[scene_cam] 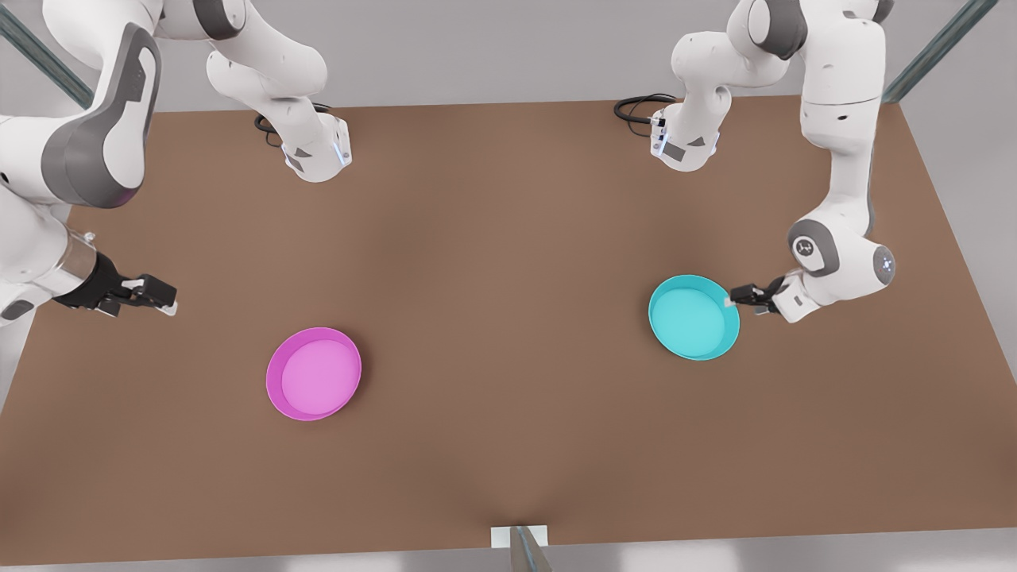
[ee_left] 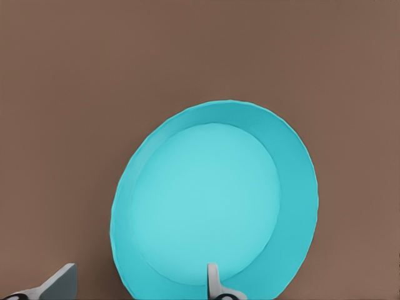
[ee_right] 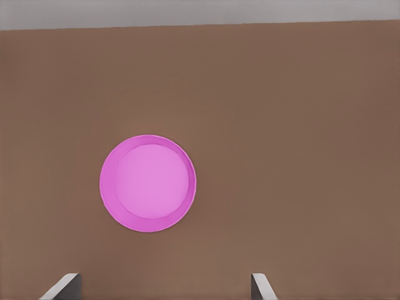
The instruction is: Flip the blue plate over with the left arm, and stack the pink plate on top of the blue plate with the right arm
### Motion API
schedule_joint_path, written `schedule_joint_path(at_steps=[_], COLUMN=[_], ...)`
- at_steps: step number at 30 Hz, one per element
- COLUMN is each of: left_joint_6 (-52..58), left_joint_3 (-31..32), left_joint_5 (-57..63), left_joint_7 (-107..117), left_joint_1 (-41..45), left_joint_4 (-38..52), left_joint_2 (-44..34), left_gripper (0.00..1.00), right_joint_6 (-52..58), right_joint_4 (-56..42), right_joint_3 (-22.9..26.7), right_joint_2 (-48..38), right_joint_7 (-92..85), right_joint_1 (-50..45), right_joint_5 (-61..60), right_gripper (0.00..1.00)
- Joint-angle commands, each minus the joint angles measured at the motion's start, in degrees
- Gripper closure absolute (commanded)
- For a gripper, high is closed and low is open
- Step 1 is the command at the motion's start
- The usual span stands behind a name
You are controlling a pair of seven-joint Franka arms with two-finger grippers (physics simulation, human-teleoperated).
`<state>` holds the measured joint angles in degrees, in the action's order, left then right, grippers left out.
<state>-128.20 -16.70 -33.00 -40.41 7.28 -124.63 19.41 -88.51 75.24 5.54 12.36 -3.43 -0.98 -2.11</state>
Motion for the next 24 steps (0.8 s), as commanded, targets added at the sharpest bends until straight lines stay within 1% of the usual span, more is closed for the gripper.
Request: schedule_joint_path(at_steps=[1, 6, 17, 18, 19, 21, 22, 23, 24], left_joint_6=[-0.1, -0.5, -1.3, -1.3, -1.2, -1.2, -1.2, -1.2, -1.2], left_joint_3=[0.0, 0.0, 0.1, 0.1, 0.1, 0.1, 0.2, 0.3, 0.3], left_joint_5=[-3.8, -3.8, -3.9, -4.1, -4.2, -4.2, -4.2, -4.2, -4.2], left_joint_7=[-0.4, -1.5, -1.5, -1.4, -1.4, -1.5, -1.5, -1.4, -1.4], left_joint_1=[0.0, 0.0, 0.0, 0.0, 0.0, 0.0, 0.0, 0.1, 0.1], left_joint_4=[0.0, 0.4, 4.0, 4.0, 4.6, 4.7, 4.8, 4.8, 4.8], left_joint_2=[0.4, 4.4, 8.5, 8.5, 9.0, 9.3, 9.3, 9.3, 9.3], left_gripper=[0.00, 0.00, 0.00, 0.06, 0.22, 0.36, 0.39, 0.46, 0.49], right_joint_6=[0.0, -0.4, -0.5, -1.0, -1.0, -1.1, -1.1, -1.1, -1.1], right_joint_4=[0.0, 0.1, -0.1, 0.0, 0.0, 0.0, 0.0, 0.0, 0.0], right_joint_3=[0.0, 0.0, 0.0, 0.0, 0.0, 0.0, 0.0, 0.0, 0.0], right_joint_2=[0.1, 0.2, 0.1, 0.2, 0.2, 0.2, 0.2, 0.2, 0.2], right_joint_7=[0.0, 0.1, 0.1, 0.1, 0.1, 0.1, 0.1, 0.1, 0.1], right_joint_1=[-0.1, -0.3, 0.2, 0.1, 0.1, 0.2, 0.1, 0.1, 0.1], right_joint_5=[0.0, 0.0, -0.1, -0.1, -0.1, -0.1, -0.1, -0.1, -0.1], right_gripper=[0.00, 0.00, 0.00, 0.00, 0.00, 0.00, 0.00, 0.00, 0.00])
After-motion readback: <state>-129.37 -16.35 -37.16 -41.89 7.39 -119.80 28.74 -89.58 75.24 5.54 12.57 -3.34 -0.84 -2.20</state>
